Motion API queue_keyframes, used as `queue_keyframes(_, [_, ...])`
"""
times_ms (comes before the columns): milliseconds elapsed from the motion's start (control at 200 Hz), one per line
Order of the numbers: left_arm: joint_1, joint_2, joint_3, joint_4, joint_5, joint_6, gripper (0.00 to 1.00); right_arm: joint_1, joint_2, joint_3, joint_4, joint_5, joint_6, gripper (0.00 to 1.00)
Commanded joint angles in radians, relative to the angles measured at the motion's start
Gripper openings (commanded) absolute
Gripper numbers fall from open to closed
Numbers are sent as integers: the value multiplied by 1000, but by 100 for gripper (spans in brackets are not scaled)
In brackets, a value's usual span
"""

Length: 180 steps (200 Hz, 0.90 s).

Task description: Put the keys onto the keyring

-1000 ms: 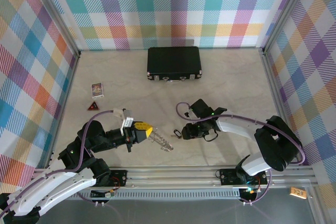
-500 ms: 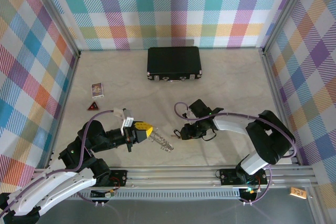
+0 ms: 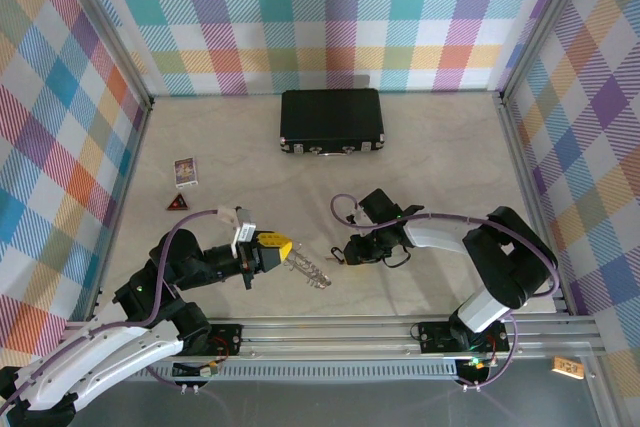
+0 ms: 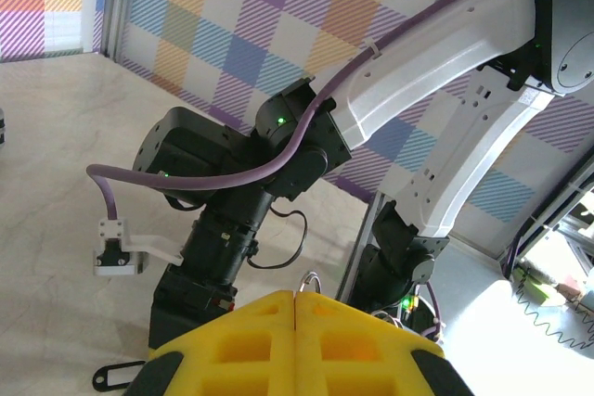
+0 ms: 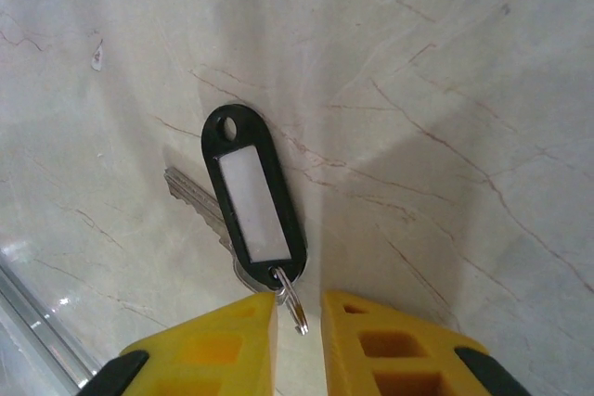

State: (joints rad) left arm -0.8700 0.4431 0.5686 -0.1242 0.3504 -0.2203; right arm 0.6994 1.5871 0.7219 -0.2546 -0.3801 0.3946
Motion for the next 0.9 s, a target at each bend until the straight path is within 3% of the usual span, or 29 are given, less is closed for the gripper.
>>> queue_keyframes(0, [-3, -11, -3, 57, 15, -8, 0, 0, 6, 11, 22, -11, -20, 18])
queue_keyframes(605, [-3, -5, 4, 55, 18, -12, 0, -1, -65, -11, -5, 26, -55, 6])
queue_keyframes(895, [-4, 20, 27, 55, 26, -1, 0, 23, -288, -60, -16, 64, -158, 0])
